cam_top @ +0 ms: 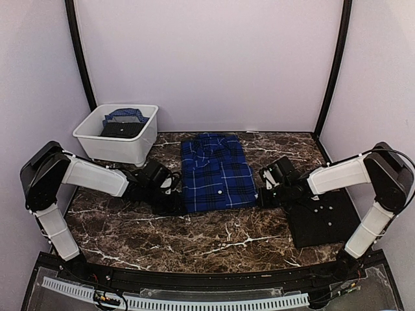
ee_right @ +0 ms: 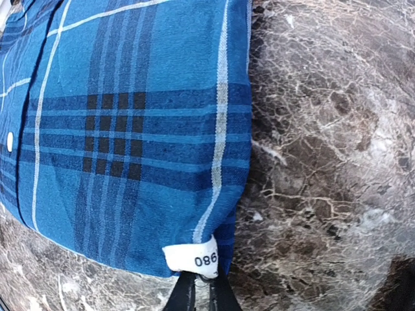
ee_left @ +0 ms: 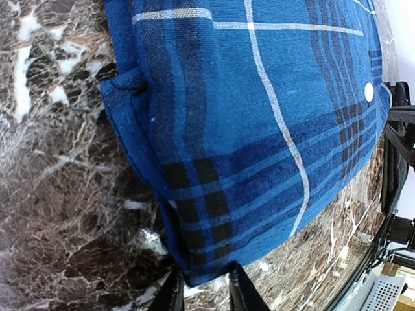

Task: Fold and stack the long sleeve shirts
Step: Pick up the 2/3-rectangle-folded shirt from the center of the board.

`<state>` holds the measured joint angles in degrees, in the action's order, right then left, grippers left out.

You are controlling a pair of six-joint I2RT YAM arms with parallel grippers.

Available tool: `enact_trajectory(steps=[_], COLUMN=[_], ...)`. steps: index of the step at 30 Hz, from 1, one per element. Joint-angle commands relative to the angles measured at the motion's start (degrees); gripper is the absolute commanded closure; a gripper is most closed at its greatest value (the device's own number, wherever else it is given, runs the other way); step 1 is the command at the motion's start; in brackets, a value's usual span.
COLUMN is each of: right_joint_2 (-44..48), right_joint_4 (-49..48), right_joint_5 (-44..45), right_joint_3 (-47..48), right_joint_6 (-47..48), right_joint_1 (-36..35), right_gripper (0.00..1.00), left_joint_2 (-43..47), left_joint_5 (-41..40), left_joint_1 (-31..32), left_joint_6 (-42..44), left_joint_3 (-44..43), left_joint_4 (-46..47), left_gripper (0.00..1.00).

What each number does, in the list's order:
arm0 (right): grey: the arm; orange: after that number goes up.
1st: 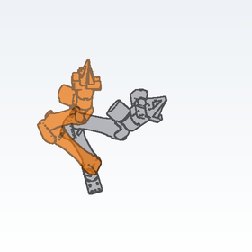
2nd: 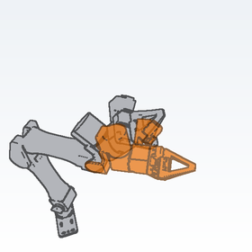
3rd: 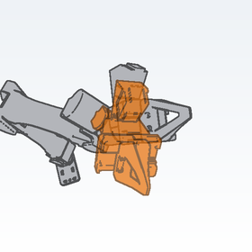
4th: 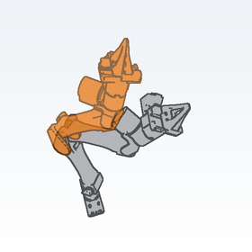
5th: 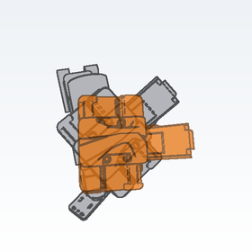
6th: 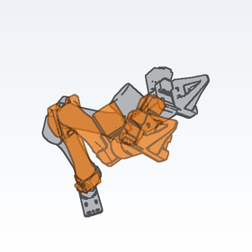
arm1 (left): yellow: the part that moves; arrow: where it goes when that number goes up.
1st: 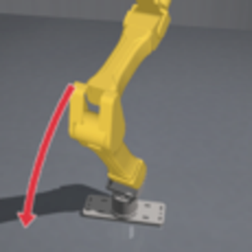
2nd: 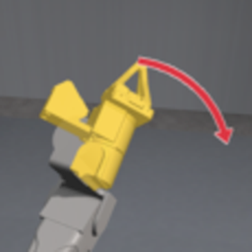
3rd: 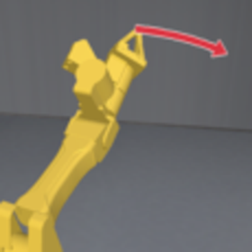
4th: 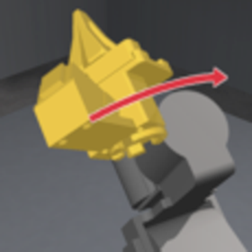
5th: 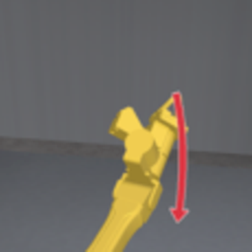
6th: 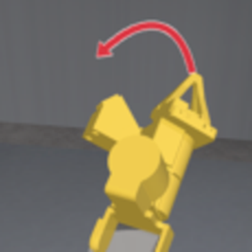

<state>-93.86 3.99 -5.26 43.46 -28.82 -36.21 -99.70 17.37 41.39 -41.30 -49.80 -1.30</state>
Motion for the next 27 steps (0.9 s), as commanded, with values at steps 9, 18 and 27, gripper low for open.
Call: enact_trajectory(steps=[9, 18, 27], right_joint_2=[2.8, 9.9, 20.0], right_joint_4=[-1.1, 0.5, 6.1], right_joint_5=[0.5, 1.2, 4.1], right_joint_3=[-3.0, -8.9, -11.5], right_joint_6=[-1.3, -5.9, -11.0], right_joint_1=[-2.1, -6.4, -12.1], right_gripper=[1.0, 1.0, 1.0], left_joint_2=[-0.4, 6.8, 19.1], left_joint_5=[-2.2, -3.5, -6.8], left_joint_1=[0.3, 1.5, 4.4], left_joint_6=[-1.0, -2.5, -3.8], left_joint_3=[-0.1, 6.0, 9.8], left_joint_4=[-3.1, -5.8, -11.9], left_gripper=[1.0, 1.0, 1.0])
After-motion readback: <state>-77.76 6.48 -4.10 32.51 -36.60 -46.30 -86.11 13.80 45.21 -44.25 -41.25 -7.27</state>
